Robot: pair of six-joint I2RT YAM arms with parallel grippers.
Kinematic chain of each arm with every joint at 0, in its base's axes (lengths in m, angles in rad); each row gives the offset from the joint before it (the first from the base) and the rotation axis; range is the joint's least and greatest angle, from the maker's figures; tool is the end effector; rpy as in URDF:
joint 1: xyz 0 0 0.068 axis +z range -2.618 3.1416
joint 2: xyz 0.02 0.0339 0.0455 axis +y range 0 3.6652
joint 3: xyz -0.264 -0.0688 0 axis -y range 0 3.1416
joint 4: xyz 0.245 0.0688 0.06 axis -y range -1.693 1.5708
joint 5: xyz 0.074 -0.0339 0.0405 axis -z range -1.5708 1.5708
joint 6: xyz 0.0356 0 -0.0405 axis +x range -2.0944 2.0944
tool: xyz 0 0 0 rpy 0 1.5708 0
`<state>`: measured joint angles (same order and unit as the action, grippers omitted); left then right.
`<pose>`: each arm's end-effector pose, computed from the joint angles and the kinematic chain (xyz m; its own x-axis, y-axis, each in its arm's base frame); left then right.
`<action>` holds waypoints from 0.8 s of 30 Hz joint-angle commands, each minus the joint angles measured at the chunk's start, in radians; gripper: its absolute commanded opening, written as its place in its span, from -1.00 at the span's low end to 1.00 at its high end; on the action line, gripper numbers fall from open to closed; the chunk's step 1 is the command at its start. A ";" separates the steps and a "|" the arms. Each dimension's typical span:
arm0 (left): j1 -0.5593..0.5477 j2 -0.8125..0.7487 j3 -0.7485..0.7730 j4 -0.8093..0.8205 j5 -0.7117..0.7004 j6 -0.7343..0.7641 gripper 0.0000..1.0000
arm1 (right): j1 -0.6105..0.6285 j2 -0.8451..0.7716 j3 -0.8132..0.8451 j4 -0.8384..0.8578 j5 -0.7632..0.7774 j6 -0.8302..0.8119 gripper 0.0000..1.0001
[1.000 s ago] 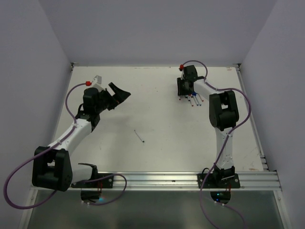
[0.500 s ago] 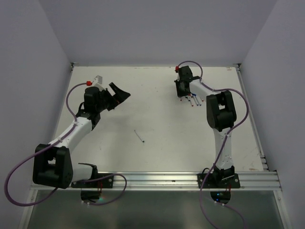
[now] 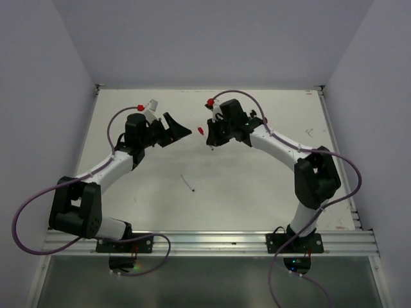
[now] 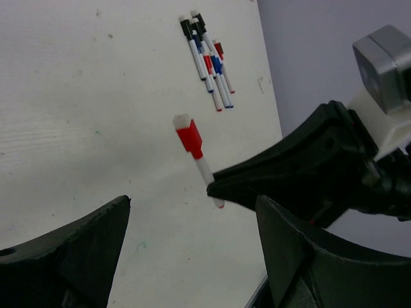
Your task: Open the pen caps
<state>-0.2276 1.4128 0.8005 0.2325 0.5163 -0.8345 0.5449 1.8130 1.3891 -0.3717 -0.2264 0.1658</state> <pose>0.2989 -0.0873 0.2436 -0.7189 -0.4949 -0.4881 0.1641 0.5615 -0.8111 0.3442 0.2180 0.2461 -0.7080 -0.2411 -0.6638 -0.5299 0.8027 0.2736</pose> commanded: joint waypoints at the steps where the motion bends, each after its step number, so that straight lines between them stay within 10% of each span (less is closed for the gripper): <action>1: -0.029 0.003 0.032 0.085 0.060 -0.032 0.63 | 0.096 -0.102 -0.022 0.063 -0.094 0.070 -1.00; 24: -0.039 -0.029 -0.084 0.235 0.093 -0.175 0.26 | 0.199 -0.162 -0.056 0.142 -0.079 0.123 -1.00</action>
<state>-0.2626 1.4097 0.7319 0.3859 0.5728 -0.9714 0.7406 1.6794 1.3178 -0.2676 -0.3054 0.2768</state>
